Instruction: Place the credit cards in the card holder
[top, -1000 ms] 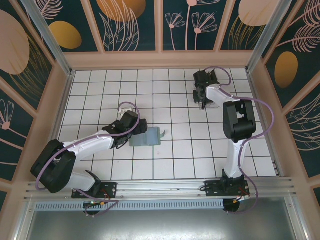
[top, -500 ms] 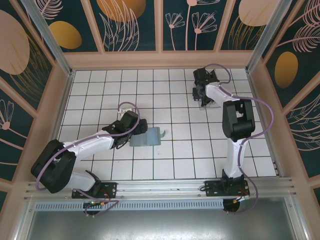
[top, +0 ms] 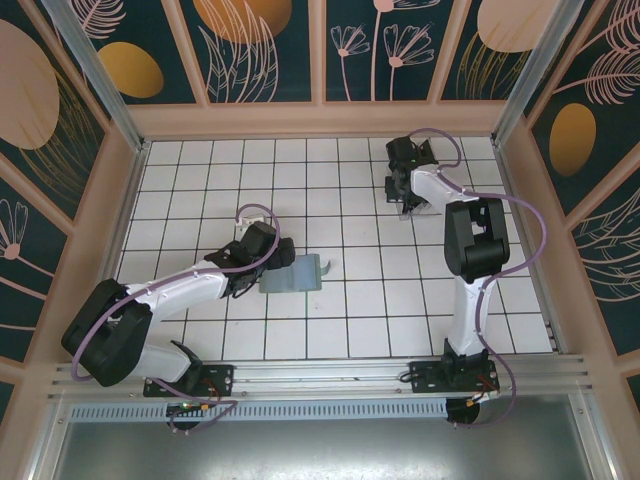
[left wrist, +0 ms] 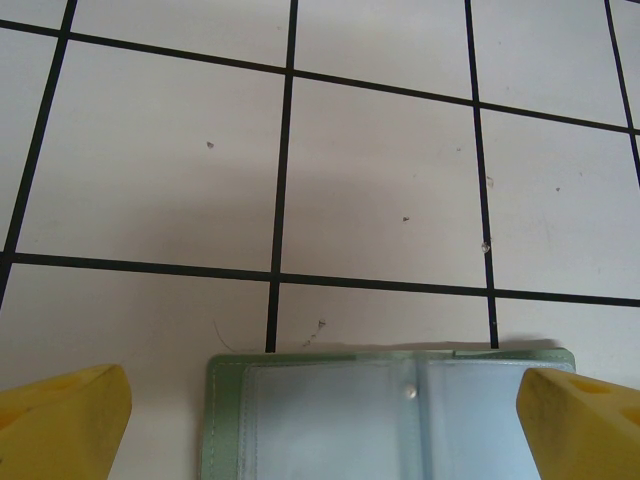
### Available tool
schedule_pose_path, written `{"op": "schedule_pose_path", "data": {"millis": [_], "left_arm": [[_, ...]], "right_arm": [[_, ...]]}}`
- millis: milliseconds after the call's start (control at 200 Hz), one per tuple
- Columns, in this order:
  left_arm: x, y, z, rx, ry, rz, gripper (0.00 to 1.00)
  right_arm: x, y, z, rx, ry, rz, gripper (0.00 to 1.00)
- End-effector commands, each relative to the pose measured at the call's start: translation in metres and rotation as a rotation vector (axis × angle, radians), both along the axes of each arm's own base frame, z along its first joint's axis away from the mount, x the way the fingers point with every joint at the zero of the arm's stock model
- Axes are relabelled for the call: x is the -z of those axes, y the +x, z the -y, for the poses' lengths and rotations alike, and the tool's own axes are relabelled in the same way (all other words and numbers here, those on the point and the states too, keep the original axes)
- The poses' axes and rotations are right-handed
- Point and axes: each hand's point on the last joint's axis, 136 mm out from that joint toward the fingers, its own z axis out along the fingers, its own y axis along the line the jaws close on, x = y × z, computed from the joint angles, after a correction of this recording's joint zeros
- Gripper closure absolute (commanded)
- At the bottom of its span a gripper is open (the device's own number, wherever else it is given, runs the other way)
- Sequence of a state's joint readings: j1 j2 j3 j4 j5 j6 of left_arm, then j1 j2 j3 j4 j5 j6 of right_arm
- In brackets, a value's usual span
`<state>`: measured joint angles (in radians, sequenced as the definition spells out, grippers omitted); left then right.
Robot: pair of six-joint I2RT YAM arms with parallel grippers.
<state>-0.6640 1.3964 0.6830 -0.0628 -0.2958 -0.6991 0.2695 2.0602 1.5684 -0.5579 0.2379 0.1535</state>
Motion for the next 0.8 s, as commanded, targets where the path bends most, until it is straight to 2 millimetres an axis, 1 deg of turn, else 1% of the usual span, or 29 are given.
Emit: {"op": "schedule_pose_path", "data": {"millis": [0,215,325,420,661,796], "left_arm": [[-0.008,0.008,0.003,0.001,-0.006,0.027,0.02],[-0.008,0.008,0.003,0.0,-0.007,0.025,0.01],[-0.009,0.008,0.003,0.001,-0.007,0.027,0.01],[-0.01,0.008,0.002,0.0,-0.003,0.028,0.01],[-0.015,0.009,0.001,-0.003,0.014,0.037,0.01],[-0.019,0.01,-0.002,-0.005,0.028,0.044,0.01]], "right_arm": [[0.008,-0.003,0.003,-0.008,-0.014,-0.033,0.91],[0.007,-0.003,0.001,-0.024,-0.009,-0.039,1.0],[0.002,-0.001,-0.001,-0.034,0.002,-0.037,1.0],[-0.01,0.0,-0.003,-0.038,0.013,-0.019,1.0],[-0.052,0.003,-0.012,-0.047,0.043,0.055,1.0],[-0.068,0.003,-0.017,-0.053,0.047,0.084,1.0]]}}
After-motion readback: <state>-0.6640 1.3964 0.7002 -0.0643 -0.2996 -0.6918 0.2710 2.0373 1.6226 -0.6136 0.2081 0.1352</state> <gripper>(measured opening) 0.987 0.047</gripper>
